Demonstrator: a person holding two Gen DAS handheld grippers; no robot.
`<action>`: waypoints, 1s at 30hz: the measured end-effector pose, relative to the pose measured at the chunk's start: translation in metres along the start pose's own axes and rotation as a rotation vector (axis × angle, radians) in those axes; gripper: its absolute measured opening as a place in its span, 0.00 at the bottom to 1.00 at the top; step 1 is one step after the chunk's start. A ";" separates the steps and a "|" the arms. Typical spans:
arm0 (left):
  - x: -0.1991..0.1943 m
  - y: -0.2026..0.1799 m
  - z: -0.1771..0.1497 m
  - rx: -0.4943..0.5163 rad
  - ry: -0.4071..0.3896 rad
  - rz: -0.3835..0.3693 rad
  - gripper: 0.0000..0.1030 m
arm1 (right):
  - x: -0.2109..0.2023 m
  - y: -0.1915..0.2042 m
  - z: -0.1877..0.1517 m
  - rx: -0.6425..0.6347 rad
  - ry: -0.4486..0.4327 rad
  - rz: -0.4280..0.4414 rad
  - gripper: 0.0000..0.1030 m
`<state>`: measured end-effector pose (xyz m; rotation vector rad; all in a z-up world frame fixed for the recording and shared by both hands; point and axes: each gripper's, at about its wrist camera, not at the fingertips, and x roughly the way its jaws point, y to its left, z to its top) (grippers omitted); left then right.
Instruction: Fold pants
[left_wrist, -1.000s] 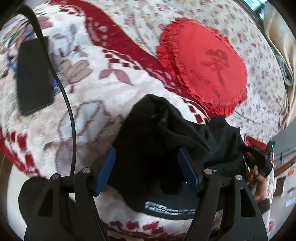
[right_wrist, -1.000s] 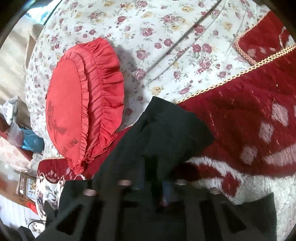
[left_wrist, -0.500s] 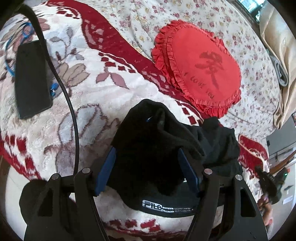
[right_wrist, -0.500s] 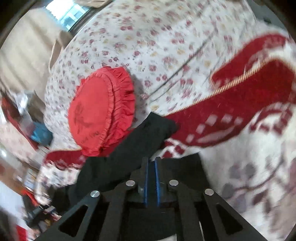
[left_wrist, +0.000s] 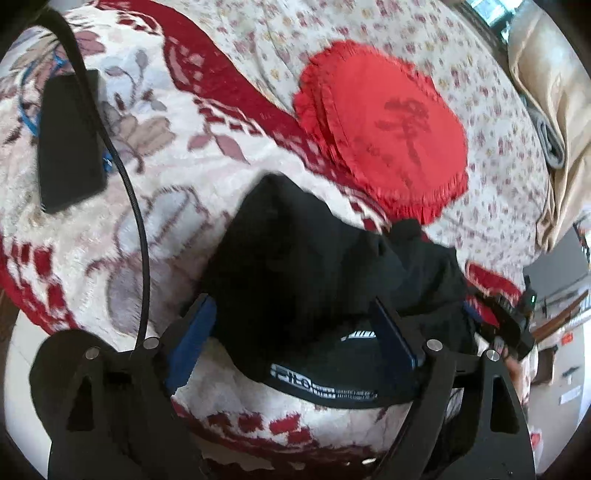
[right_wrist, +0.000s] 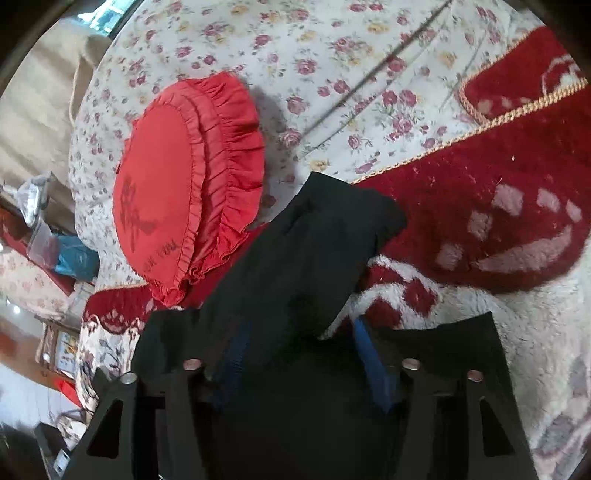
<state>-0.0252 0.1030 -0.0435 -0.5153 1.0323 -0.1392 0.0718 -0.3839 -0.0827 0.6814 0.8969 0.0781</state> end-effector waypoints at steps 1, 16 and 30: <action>0.006 -0.003 -0.002 0.012 0.014 0.010 0.82 | 0.002 -0.001 0.001 0.011 0.000 0.009 0.62; 0.032 -0.028 0.031 0.105 -0.016 0.009 0.11 | -0.019 0.018 0.013 -0.052 -0.088 0.077 0.04; 0.022 0.019 0.008 0.088 0.036 0.088 0.10 | -0.075 -0.031 -0.075 -0.032 0.082 -0.082 0.09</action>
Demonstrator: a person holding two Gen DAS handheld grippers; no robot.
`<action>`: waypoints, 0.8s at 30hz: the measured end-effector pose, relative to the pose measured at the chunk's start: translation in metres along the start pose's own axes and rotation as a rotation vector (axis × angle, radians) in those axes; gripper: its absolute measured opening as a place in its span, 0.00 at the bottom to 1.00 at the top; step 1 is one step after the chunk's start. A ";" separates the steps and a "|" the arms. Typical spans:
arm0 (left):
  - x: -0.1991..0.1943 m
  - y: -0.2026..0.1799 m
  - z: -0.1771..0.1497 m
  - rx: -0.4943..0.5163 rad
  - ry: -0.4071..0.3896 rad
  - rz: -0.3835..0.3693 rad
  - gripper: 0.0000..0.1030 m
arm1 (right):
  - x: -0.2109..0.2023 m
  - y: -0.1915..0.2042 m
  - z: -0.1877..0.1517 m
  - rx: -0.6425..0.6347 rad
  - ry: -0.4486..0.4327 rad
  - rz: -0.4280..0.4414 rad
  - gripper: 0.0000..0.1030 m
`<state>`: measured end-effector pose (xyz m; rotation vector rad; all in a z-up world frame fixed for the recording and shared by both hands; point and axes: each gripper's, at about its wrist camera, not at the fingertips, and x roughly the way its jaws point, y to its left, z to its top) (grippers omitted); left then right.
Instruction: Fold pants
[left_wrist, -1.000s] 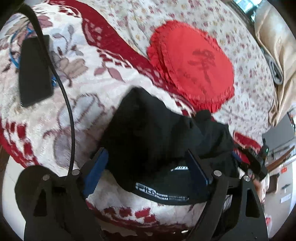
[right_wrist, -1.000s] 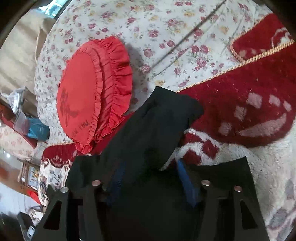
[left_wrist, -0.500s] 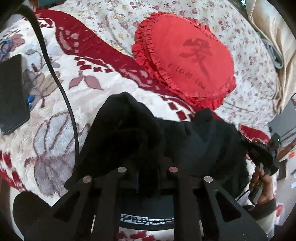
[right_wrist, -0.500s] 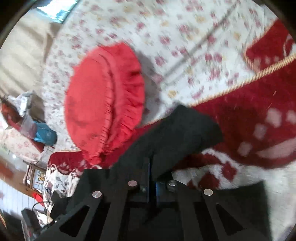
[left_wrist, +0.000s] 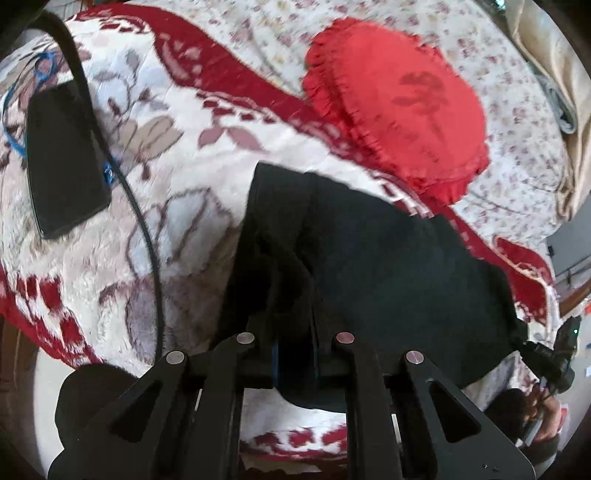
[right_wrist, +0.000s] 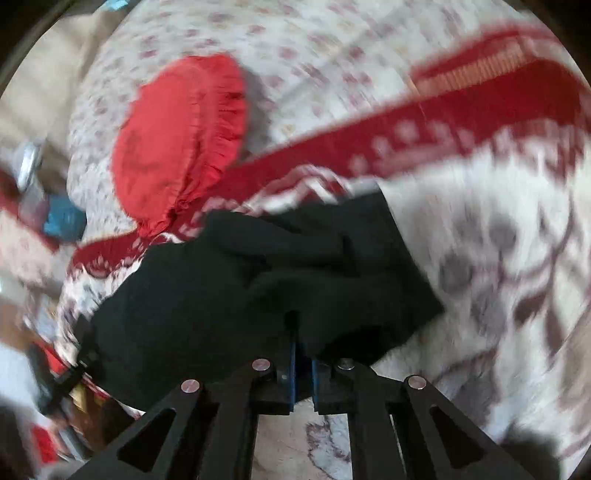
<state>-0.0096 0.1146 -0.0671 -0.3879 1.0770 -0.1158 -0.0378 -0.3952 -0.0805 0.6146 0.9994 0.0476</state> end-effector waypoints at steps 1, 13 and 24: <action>0.000 0.001 -0.001 -0.004 0.004 -0.003 0.10 | -0.002 -0.006 -0.001 0.028 -0.012 0.013 0.19; -0.004 0.003 0.006 -0.005 0.009 -0.007 0.10 | -0.087 -0.021 0.026 0.013 -0.250 -0.039 0.42; -0.004 -0.007 0.004 0.035 0.005 0.038 0.10 | 0.023 0.038 0.033 -0.345 0.018 -0.174 0.40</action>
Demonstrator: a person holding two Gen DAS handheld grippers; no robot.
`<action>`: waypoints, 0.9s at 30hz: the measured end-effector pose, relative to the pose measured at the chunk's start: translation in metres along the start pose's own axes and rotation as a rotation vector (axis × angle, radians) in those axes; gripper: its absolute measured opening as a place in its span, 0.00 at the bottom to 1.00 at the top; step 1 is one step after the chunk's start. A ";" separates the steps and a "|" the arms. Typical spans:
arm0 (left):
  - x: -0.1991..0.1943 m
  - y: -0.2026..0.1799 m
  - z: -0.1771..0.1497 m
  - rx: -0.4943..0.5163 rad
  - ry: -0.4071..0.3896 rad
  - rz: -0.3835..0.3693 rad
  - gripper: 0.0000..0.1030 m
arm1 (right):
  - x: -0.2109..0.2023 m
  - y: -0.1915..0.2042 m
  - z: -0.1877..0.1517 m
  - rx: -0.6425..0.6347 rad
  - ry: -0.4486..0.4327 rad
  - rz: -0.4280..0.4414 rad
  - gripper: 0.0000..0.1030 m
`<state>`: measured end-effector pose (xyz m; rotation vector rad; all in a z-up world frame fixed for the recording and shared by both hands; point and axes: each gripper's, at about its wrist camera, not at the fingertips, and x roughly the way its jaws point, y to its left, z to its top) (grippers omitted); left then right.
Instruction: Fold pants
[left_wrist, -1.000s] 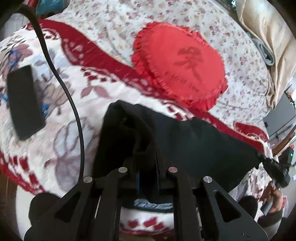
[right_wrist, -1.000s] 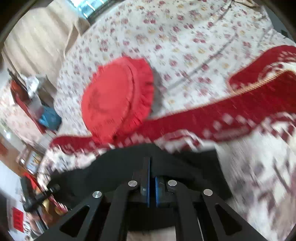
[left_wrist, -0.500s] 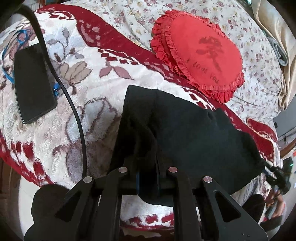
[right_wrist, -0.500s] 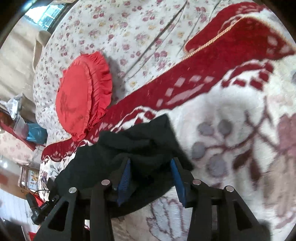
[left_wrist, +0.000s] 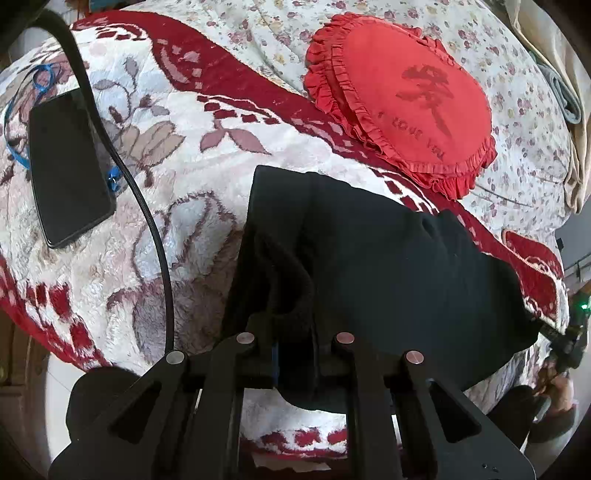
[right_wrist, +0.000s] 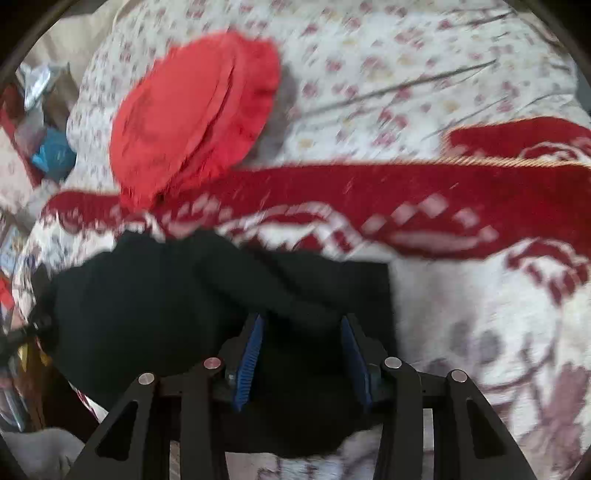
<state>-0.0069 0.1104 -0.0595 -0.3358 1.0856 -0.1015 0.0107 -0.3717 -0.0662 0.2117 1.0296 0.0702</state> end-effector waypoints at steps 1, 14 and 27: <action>0.000 -0.001 0.000 0.003 -0.002 0.004 0.10 | 0.007 0.007 -0.004 -0.040 0.024 -0.023 0.34; 0.009 -0.003 -0.003 -0.007 0.006 0.022 0.10 | 0.012 -0.018 0.023 -0.069 -0.005 -0.262 0.11; -0.024 0.011 0.005 -0.010 -0.062 0.012 0.49 | -0.038 0.037 0.012 0.024 -0.140 0.105 0.47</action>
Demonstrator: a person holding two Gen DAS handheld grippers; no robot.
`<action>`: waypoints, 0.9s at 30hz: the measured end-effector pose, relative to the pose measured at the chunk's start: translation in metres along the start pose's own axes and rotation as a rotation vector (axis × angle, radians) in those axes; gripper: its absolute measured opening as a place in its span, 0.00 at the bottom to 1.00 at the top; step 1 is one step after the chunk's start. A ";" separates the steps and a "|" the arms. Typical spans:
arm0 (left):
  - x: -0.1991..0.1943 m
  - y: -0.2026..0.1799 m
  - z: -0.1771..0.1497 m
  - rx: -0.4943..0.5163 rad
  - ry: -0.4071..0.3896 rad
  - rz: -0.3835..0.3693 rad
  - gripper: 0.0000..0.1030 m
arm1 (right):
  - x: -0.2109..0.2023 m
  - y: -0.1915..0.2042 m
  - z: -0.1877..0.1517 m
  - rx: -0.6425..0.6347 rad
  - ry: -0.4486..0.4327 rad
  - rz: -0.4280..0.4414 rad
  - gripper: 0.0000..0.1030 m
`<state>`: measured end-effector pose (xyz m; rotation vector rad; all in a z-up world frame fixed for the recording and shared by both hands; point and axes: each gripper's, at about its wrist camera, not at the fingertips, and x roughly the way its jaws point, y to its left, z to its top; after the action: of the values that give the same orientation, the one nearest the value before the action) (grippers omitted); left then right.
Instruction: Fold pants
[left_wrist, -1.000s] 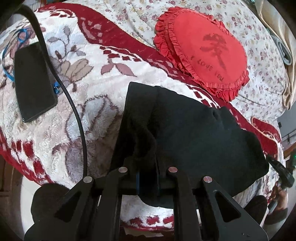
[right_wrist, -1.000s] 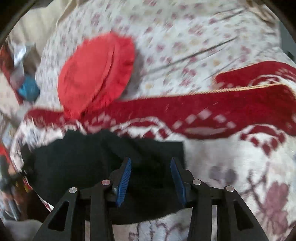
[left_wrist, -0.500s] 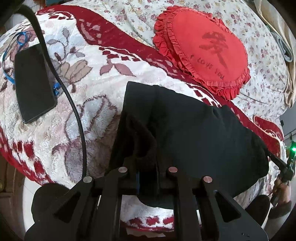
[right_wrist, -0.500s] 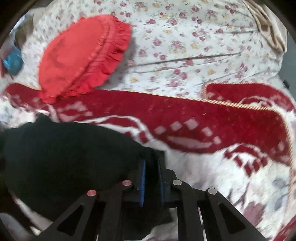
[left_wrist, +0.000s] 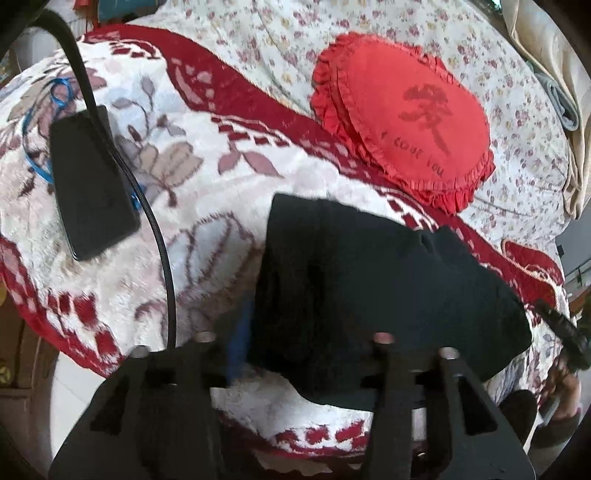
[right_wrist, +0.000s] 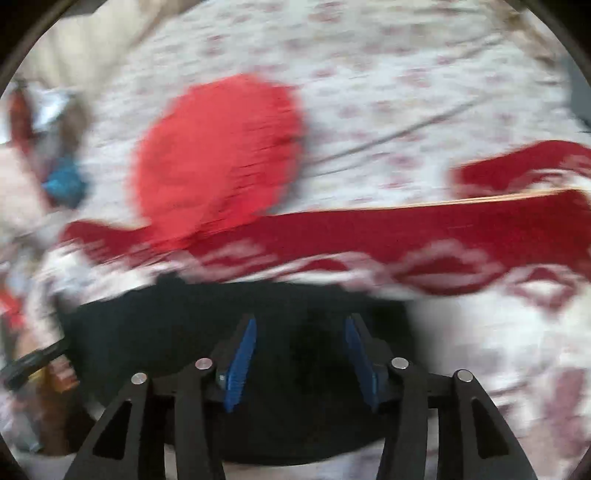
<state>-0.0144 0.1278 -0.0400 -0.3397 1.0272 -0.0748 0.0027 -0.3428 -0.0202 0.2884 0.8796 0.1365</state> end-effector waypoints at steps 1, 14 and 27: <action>-0.001 0.002 0.002 -0.008 -0.008 0.003 0.49 | 0.008 0.016 -0.003 -0.015 0.019 0.069 0.47; 0.035 -0.006 0.033 0.026 0.023 0.014 0.65 | 0.146 0.152 0.057 -0.325 0.174 0.201 0.59; 0.060 -0.021 0.045 0.085 0.007 -0.019 0.29 | 0.170 0.153 0.058 -0.404 0.205 0.143 0.05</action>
<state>0.0571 0.1055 -0.0618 -0.2717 1.0247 -0.1369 0.1557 -0.1680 -0.0642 -0.0428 1.0116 0.4772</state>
